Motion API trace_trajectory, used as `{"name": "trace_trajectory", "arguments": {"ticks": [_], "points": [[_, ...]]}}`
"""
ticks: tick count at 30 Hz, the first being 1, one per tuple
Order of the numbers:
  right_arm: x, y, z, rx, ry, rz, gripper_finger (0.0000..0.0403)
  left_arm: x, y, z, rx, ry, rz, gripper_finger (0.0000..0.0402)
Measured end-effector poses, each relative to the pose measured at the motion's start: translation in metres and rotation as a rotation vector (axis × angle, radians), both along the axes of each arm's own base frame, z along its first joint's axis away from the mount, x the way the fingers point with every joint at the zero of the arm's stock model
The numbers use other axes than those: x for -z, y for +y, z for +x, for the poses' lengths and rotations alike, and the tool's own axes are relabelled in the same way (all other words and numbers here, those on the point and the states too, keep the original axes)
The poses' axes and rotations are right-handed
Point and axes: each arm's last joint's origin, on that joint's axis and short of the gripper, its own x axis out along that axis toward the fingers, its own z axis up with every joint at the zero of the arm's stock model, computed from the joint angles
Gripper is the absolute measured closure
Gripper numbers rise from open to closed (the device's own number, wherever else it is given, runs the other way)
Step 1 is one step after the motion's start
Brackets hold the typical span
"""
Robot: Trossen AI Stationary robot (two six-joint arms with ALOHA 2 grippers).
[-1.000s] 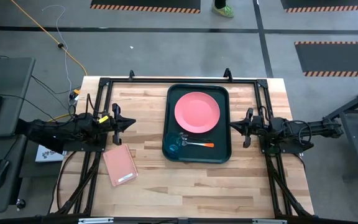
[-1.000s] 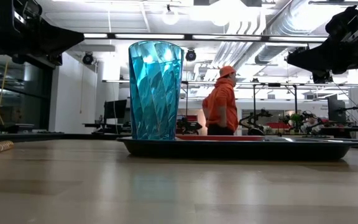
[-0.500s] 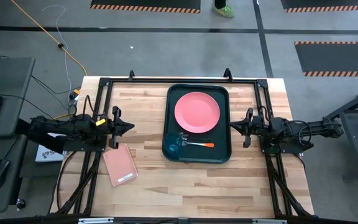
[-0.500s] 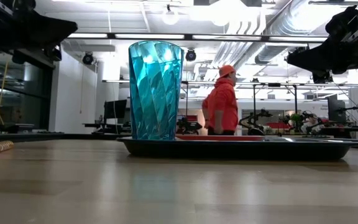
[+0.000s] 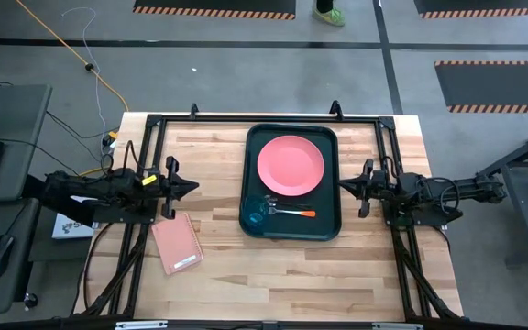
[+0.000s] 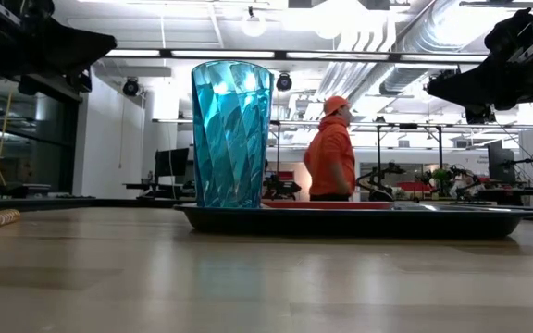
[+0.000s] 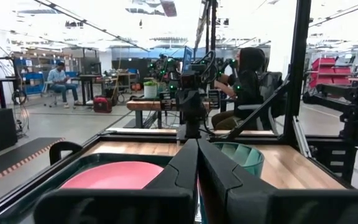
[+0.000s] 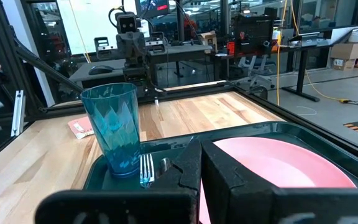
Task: Pick and place plate/cup/fork/spoon on tray
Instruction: Return to Home Position
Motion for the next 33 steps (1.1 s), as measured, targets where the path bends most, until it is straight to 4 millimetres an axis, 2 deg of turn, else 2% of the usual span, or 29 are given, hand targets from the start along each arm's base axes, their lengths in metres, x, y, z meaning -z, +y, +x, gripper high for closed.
{"name": "trace_trajectory", "arguments": {"ticks": [3,6,15,33], "points": [[0.0,0.0,0.0,0.0,0.0,0.0,0.0402,0.003,0.0,0.0,-0.001,0.035,0.005,0.0398],[0.0,0.0,0.0,0.0,0.0,0.0,0.0402,0.013,0.0,0.002,0.004,0.143,0.019,0.0398],[0.0,0.0,0.0,0.001,0.0,0.0,0.0402,0.014,-0.001,0.002,0.079,0.148,0.011,0.0398],[0.0,0.0,0.0,0.0,0.0,0.0,0.0402,0.017,-0.002,0.004,0.082,0.178,0.01,0.0398]]}}
